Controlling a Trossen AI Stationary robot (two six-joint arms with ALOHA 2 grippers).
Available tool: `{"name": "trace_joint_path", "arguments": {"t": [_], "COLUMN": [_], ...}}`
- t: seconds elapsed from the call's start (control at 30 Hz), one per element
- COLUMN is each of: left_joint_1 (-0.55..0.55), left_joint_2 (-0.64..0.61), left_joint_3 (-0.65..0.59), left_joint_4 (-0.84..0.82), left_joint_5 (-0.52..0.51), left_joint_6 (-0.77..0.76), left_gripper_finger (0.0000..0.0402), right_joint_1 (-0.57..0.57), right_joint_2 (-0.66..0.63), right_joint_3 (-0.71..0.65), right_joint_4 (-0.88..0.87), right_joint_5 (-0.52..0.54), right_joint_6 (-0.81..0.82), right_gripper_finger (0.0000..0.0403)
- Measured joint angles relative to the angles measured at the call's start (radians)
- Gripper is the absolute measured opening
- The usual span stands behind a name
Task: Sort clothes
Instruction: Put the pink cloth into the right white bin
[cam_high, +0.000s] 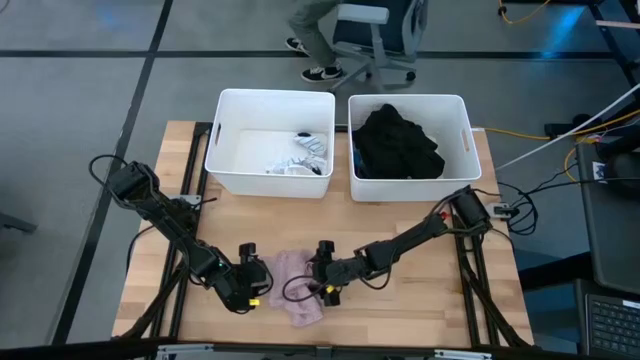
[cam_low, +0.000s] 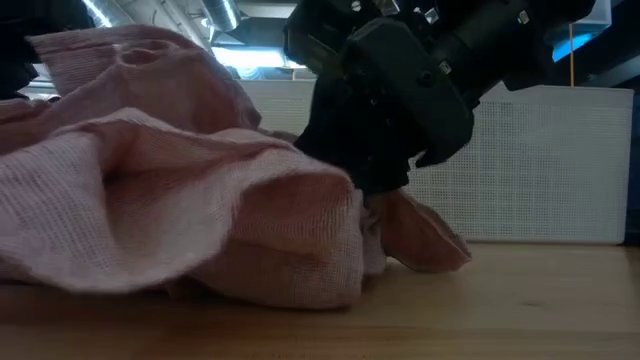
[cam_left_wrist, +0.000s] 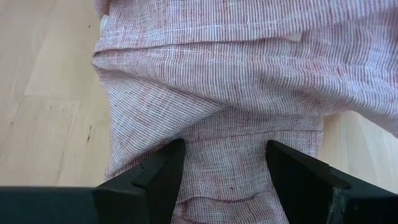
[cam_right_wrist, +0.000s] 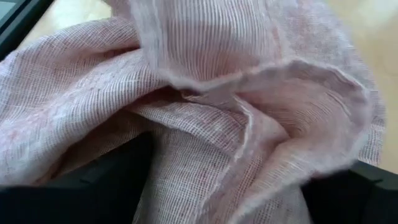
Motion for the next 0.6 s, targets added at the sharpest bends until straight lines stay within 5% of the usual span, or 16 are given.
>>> {"name": "trace_joint_path", "arguments": {"t": [0.27, 0.6], "left_joint_1": [0.000, 0.000], "left_joint_2": [0.000, 0.001], "left_joint_3": [0.000, 0.013], "left_joint_4": [0.007, 0.020], "left_joint_5": [-0.008, -0.016], "left_joint_6": [0.013, 0.043], "left_gripper_finger": [0.0221, 0.0221], "right_joint_1": [0.001, 0.002], "right_joint_2": [0.073, 0.081], "right_joint_3": [0.002, 0.002], "right_joint_4": [-0.005, 0.007], "right_joint_5": [-0.012, -0.019], "right_joint_6": [0.074, 0.075], "right_gripper_finger": [0.0322, 0.0137]}}
